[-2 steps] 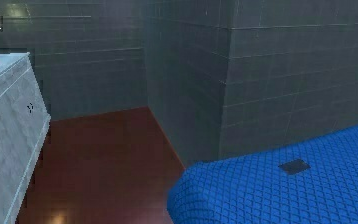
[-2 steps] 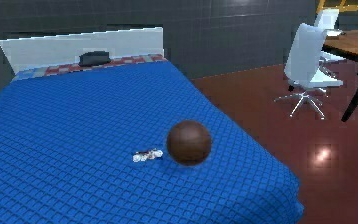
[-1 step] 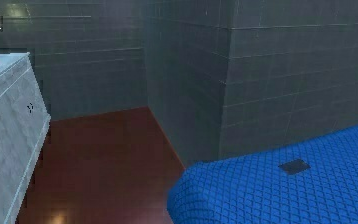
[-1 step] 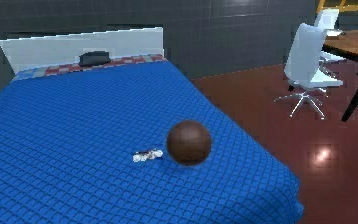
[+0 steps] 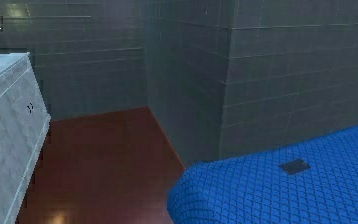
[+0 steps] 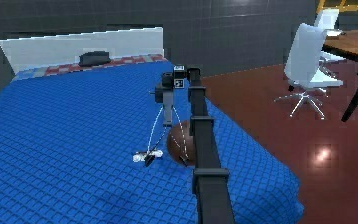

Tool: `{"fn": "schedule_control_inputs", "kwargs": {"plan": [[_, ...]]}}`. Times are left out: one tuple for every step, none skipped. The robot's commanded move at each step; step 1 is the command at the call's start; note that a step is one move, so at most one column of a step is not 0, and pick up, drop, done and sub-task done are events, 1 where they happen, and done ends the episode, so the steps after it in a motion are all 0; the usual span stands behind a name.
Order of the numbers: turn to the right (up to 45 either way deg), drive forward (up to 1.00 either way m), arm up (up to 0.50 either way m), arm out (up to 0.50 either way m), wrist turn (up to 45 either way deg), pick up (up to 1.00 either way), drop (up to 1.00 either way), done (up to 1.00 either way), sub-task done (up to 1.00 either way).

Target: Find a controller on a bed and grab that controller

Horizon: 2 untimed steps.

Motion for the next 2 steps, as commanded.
{"fn": "schedule_control_inputs", "kwargs": {"plan": [[0.0,0.00,0.00,0.00,45.0,0.00,0.00,0.00,0.00],[0.0,0.00,0.00,0.00,45.0,0.00,0.00,0.00,0.00]]}}
